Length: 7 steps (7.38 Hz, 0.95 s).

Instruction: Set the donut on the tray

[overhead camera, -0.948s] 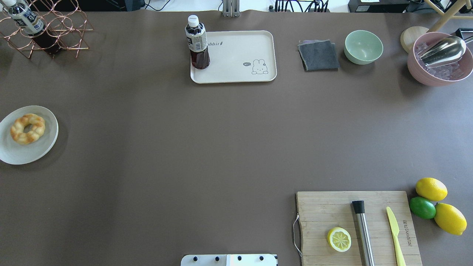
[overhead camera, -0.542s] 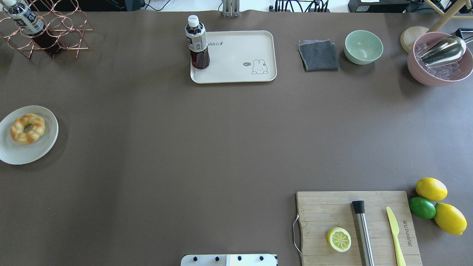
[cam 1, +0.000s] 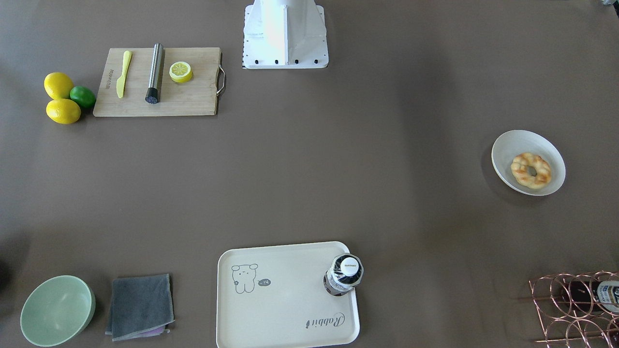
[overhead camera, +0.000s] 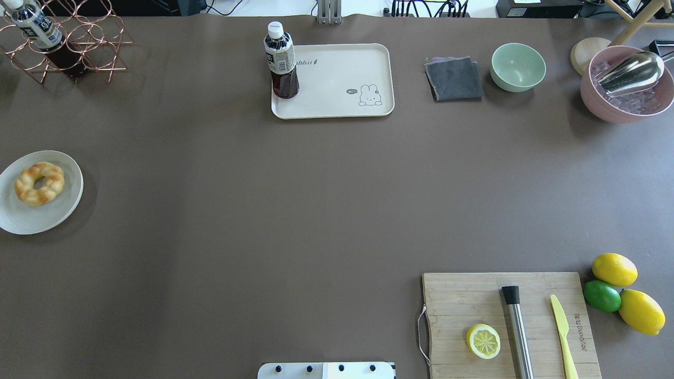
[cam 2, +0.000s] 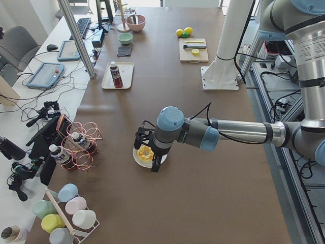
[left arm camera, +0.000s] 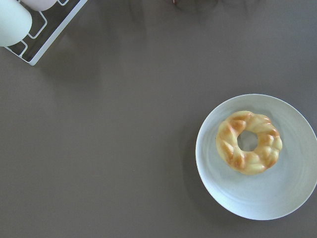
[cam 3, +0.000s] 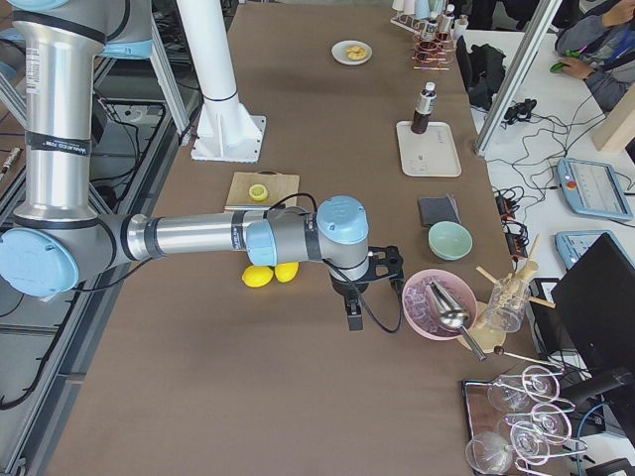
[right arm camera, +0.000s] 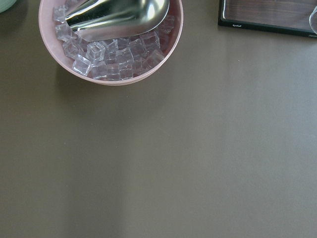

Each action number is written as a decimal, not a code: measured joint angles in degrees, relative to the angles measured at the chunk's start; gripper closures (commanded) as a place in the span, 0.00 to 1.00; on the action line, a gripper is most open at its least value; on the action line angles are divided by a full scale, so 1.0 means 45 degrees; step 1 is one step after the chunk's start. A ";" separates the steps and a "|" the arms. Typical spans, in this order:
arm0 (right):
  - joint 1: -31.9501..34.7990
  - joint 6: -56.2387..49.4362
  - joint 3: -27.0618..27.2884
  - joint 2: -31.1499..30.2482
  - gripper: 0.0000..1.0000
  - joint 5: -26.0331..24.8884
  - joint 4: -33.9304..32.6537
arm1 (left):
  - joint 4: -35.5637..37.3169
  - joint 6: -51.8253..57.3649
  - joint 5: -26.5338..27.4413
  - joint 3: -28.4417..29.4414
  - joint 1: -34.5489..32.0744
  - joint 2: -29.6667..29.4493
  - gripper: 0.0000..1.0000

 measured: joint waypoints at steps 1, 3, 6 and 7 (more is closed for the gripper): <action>0.0000 0.0002 0.0007 0.0026 0.00 -0.0050 0.0001 | 0.0003 -0.0009 -0.0007 -0.0015 0.0029 -0.0002 0.02; 0.0000 0.0061 -0.0004 0.0098 0.00 -0.0161 0.0001 | 0.0014 -0.0010 -0.0034 -0.0029 0.0067 -0.0004 0.02; -0.0016 0.0105 -0.0016 0.0126 0.00 -0.0164 0.0001 | 0.0024 -0.0001 -0.0031 -0.0030 0.0093 -0.0005 0.02; -0.0052 0.0132 -0.0005 0.0132 0.00 -0.0104 0.0003 | 0.0021 0.0000 -0.0020 0.0019 0.0112 -0.0013 0.02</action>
